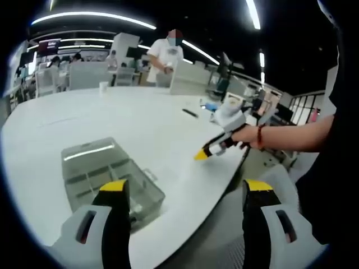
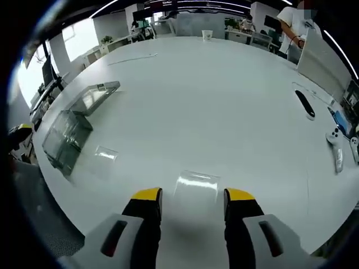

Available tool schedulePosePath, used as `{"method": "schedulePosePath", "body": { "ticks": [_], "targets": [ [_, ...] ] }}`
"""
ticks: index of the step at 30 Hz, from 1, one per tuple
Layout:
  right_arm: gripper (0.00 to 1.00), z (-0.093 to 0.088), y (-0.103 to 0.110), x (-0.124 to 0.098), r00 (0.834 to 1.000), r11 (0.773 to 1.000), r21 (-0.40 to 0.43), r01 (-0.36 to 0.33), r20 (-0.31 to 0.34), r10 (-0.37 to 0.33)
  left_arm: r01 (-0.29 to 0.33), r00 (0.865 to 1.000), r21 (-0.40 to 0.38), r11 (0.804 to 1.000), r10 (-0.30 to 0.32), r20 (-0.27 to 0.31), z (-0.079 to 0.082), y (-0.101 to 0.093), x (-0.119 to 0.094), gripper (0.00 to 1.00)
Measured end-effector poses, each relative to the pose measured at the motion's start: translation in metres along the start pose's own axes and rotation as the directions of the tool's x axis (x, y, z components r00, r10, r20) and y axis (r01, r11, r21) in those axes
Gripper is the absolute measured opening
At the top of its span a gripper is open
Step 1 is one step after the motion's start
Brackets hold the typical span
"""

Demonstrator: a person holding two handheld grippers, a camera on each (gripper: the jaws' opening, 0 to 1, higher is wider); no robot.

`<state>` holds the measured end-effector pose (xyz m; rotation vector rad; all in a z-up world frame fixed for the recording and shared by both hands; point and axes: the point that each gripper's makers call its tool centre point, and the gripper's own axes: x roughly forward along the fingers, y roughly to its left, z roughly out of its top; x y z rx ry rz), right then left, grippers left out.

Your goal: Insert the divider into the dual guide fixture by aligning both edges with the guide slots and pushing it downward to the bottom, including one-sided entry, uneven engagement, binding, and posture correction.

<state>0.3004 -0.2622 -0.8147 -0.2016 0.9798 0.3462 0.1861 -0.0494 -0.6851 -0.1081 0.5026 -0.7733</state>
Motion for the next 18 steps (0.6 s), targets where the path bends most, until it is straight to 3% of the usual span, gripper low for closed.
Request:
{"method": "schedulePosePath", "body": {
  "ticks": [11,18],
  "targets": [
    [0.36,-0.0022,0.0001,0.0038,1.0,1.0,0.006,0.007,-0.021,-0.007,-0.005,1.0,-0.003,1.0,0.004,-0.002,0.0006,0.0037,0.0014,0.8],
    [0.29,-0.0031,0.0059,0.0029,0.999,1.0,-0.005,0.008,-0.041,-0.008,0.0,1.0,-0.004,1.0,0.0,-0.008,-0.0015,0.0027,0.002,0.8]
  ]
}}
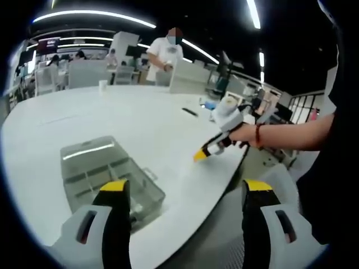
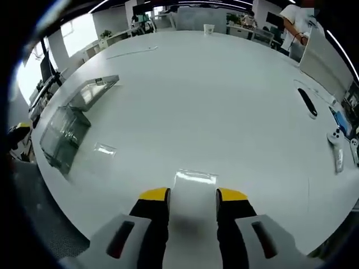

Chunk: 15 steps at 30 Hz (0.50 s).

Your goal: Insert the divider into the dual guide fixture by aligning both edges with the guide slots and pushing it downward to the bottom, including one-sided entry, uneven engagement, binding, and posture correction.

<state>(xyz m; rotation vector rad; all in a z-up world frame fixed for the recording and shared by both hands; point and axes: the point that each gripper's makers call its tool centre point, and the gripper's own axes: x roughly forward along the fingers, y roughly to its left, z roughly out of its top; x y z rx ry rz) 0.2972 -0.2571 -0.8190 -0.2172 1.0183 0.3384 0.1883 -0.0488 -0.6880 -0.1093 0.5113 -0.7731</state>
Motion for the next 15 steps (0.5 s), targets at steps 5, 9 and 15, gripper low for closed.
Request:
{"method": "schedulePosePath", "body": {
  "ticks": [5,9,15],
  "targets": [
    [0.28,-0.0009,0.0012,-0.0013,1.0,1.0,-0.003,-0.002,-0.002,0.002,0.0,1.0,0.002,1.0,0.0,-0.001,-0.0003,0.0002,-0.001,0.8],
    [0.27,-0.0021,0.0014,-0.0033,1.0,1.0,-0.003,0.001,0.013,-0.001,0.0,1.0,0.003,1.0,0.0,0.001,0.0006,0.0006,-0.0017,0.8],
    [0.27,-0.0048,0.0052,-0.0073,1.0,1.0,-0.028,0.003,0.019,-0.003,0.008,1.0,0.003,1.0,-0.008,0.005,0.0025,-0.0015,-0.0012,0.79]
  ]
}}
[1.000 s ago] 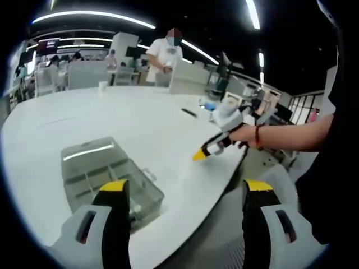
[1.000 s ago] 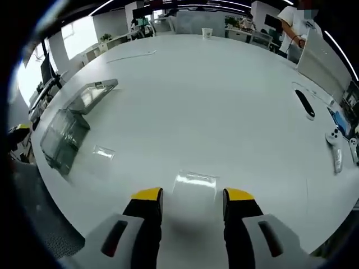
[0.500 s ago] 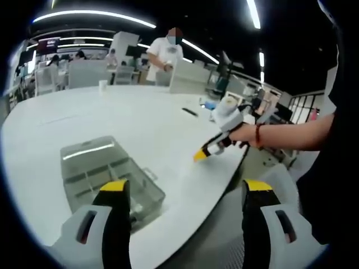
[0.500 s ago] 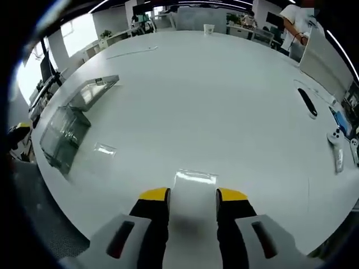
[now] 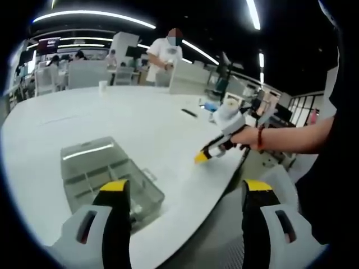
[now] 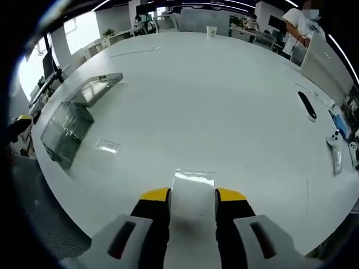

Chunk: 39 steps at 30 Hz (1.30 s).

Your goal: Insert the divider into the dual guide fixture by aligning both edges with the guide slots and pushing it downward to the bottom, including one-sided entry, uneven engagement, binding, and posture correction.

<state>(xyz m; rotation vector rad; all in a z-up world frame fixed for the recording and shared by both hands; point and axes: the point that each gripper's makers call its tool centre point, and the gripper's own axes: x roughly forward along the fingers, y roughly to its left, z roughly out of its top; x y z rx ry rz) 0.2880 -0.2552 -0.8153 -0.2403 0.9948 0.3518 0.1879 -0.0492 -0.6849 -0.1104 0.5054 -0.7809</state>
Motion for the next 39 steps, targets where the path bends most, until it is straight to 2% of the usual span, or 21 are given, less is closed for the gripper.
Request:
{"method": "schedulePosePath", "body": {
  "ticks": [12,15,25,31,39],
  "targets": [
    [0.27,0.008,0.007,-0.007,0.999,1.0,-0.007,-0.014,0.045,0.015,0.006,1.0,-0.003,1.0,-0.006,0.011,0.004,-0.001,-0.001,0.78],
    [0.27,0.014,0.01,-0.01,0.997,1.0,-0.019,-0.016,0.069,0.017,-0.016,1.0,-0.008,1.0,0.016,0.021,0.006,0.003,-0.001,0.79],
    [0.27,0.02,0.022,-0.015,0.993,0.999,-0.019,-0.037,0.107,0.039,-0.033,0.999,-0.034,0.999,0.034,0.027,0.003,0.007,-0.003,0.78],
    [0.27,0.027,0.034,-0.022,0.988,0.998,-0.002,-0.06,0.141,0.06,-0.036,0.998,-0.038,0.999,0.038,0.041,0.005,0.009,-0.005,0.77],
    [0.27,0.034,0.055,-0.026,0.98,0.994,-0.036,-0.103,0.167,0.108,-0.056,0.996,-0.064,0.996,0.061,0.07,0.01,0.014,-0.009,0.76]
  ]
}}
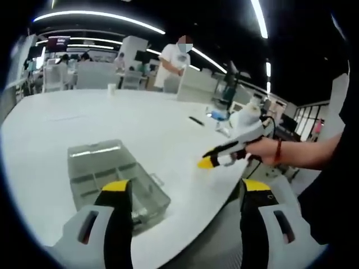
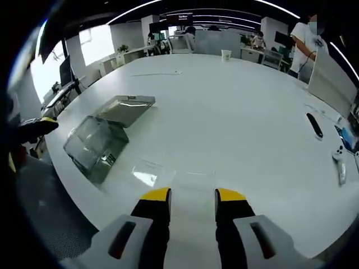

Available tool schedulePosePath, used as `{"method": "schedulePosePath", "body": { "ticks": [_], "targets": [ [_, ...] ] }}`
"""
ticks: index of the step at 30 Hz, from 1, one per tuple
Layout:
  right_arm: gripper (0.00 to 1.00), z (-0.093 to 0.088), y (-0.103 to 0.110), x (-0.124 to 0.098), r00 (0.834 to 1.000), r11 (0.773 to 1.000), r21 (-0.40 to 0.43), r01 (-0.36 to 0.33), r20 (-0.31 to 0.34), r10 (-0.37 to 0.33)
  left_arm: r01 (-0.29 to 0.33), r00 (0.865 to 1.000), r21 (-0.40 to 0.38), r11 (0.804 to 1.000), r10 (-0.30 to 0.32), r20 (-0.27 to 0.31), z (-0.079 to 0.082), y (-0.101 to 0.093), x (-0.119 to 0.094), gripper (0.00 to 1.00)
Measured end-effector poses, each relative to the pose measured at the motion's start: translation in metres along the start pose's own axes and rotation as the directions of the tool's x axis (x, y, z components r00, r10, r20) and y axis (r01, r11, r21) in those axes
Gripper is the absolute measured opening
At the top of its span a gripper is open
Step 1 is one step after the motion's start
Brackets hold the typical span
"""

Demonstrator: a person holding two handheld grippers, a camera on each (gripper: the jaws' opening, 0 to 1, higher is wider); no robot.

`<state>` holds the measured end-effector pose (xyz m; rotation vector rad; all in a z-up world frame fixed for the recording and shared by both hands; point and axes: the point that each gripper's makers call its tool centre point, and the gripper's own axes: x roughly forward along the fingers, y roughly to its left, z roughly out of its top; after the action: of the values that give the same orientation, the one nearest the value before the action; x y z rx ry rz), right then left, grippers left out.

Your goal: Insert the divider into the dual guide fixture by aligning both edges with the guide slots and pushing it downward to the bottom, including one-sided entry, uneven engagement, binding, and posture correction.

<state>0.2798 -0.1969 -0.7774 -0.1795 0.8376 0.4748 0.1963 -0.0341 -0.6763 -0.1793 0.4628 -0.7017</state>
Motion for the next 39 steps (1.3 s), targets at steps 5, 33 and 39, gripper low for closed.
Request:
{"method": "schedulePosePath", "body": {
  "ticks": [5,33,39],
  "targets": [
    [0.27,0.011,0.015,-0.003,0.999,1.0,-0.013,-0.025,0.036,0.026,-0.005,1.0,-0.004,1.0,0.005,-0.009,-0.003,0.001,-0.003,0.75],
    [0.27,0.049,0.101,-0.037,0.969,0.981,-0.149,-0.122,0.196,0.15,0.019,0.997,-0.088,0.996,-0.012,0.079,0.017,0.004,-0.014,0.67],
    [0.27,0.057,0.111,-0.04,0.961,0.978,-0.169,-0.12,0.23,0.157,0.03,0.994,-0.147,0.989,-0.014,0.112,0.021,0.01,-0.019,0.65]
  ]
}}
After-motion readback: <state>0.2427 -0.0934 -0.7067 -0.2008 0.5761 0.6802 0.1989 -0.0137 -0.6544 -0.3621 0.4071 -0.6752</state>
